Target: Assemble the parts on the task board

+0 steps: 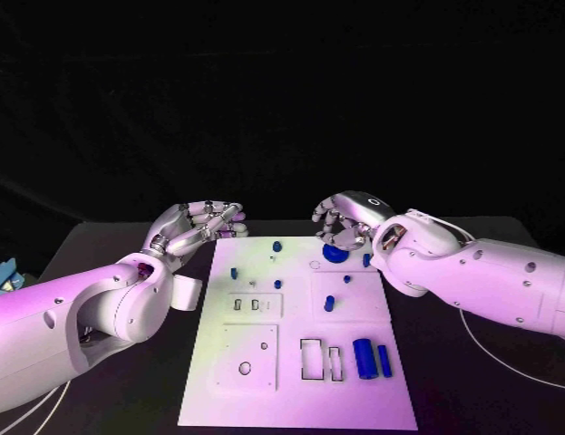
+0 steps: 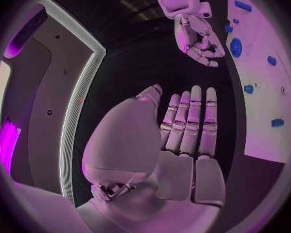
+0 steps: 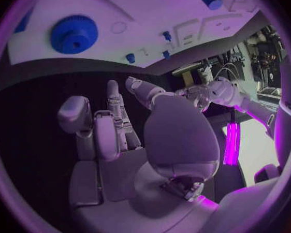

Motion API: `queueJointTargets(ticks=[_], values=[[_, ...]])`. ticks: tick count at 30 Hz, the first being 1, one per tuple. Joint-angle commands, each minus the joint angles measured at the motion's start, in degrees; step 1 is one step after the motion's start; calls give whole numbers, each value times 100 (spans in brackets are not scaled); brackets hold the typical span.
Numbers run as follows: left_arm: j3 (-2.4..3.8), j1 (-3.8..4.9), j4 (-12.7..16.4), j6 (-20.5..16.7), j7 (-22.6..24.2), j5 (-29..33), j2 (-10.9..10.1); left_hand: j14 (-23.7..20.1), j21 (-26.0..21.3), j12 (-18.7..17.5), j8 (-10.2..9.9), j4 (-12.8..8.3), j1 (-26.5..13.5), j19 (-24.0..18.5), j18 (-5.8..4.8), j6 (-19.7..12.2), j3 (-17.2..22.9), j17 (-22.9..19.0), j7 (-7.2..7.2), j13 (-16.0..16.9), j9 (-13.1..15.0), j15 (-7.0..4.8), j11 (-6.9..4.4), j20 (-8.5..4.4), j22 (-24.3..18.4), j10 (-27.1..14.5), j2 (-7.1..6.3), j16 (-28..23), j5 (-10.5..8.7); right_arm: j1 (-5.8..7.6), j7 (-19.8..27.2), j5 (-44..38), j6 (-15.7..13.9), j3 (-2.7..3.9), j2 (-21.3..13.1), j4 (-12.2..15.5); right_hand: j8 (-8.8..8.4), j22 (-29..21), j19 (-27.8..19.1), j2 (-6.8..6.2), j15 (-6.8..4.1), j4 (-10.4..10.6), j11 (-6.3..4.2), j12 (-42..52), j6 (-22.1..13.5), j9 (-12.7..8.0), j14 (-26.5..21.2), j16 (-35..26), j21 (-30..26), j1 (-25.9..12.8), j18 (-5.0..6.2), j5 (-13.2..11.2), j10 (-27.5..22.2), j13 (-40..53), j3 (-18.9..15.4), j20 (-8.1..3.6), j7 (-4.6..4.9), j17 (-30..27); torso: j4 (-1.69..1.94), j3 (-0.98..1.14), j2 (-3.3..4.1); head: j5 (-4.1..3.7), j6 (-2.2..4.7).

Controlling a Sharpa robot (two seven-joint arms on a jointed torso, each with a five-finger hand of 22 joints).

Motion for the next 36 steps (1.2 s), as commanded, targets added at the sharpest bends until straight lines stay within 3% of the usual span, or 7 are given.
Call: queueJointTargets(ticks=[1,3,4,7,10,23,36], values=[[5,9,-24,199,88,47,-11,-17,-25,-23,-23,-10,2,33,78,-50,35,10,119,0,-5,21,34,14,-6,4,-74,-26,-32,47,288,845,665,9,-215,143,-8,26,18,-77,-77,139,-59,599,-93,42,167,42,13,-180,-54,251,32,500,-302,-54,-51,24,-99,1,-63,7,18],[5,9,-53,229,97,49,-24,-17,-25,-23,-23,-10,2,33,78,-50,35,10,119,0,-5,21,34,14,-6,4,-74,-26,-32,80,326,949,969,18,-398,161,165,248,129,-15,-121,322,-99,2183,-202,205,209,157,114,-87,-114,242,-637,1941,-622,-54,-78,176,-123,2,-78,-1,13],[5,9,-59,236,99,49,-26,-17,-25,-23,-23,-10,2,33,78,-50,35,10,119,0,-5,21,34,14,-6,4,-74,-26,-32,85,326,976,1030,20,-430,148,181,316,165,-42,-92,353,-75,2410,-239,222,230,207,155,-100,-105,225,-638,2127,-675,-79,-76,271,-130,1,-84,-1,9],[5,8,-80,258,104,50,-32,-20,-28,-27,-24,-17,12,32,78,-49,46,12,114,1,-6,21,31,15,-10,8,-75,-29,-28,103,257,1109,1290,25,-523,30,298,677,356,-43,-56,454,-49,4281,-377,312,355,539,382,-2,-168,227,-184,3993,-805,-57,-45,944,-132,3,-83,7,-4],[5,8,-89,271,105,50,-28,-20,-28,-27,-24,-17,12,32,78,-49,46,12,114,1,-6,21,31,15,-10,8,-75,-29,-28,107,173,1152,1423,26,-508,-116,358,926,477,-30,-33,489,-16,5107,-466,351,404,686,546,87,-214,253,147,4853,-845,-28,-22,1263,-120,-3,-73,11,-10],[5,7,-151,302,99,51,13,-22,-31,-31,-25,-20,18,32,78,-48,56,14,113,1,-6,20,30,15,-13,10,-75,-32,-26,-29,-149,498,1234,5,-127,-464,379,1121,555,-12,10,531,28,5597,-615,368,442,789,666,161,-247,188,360,5371,-882,11,19,1506,-71,-19,-20,-22,-45],[5,7,-267,323,103,51,29,-25,-33,-35,-27,-23,21,31,78,-49,62,16,113,2,-7,20,30,16,-15,11,-79,-35,-25,-137,-324,125,1102,-30,166,-700,372,1144,560,1,24,536,42,5601,-666,366,453,813,678,186,-250,164,320,5369,-880,23,34,1567,-102,-6,-20,8,-91]])
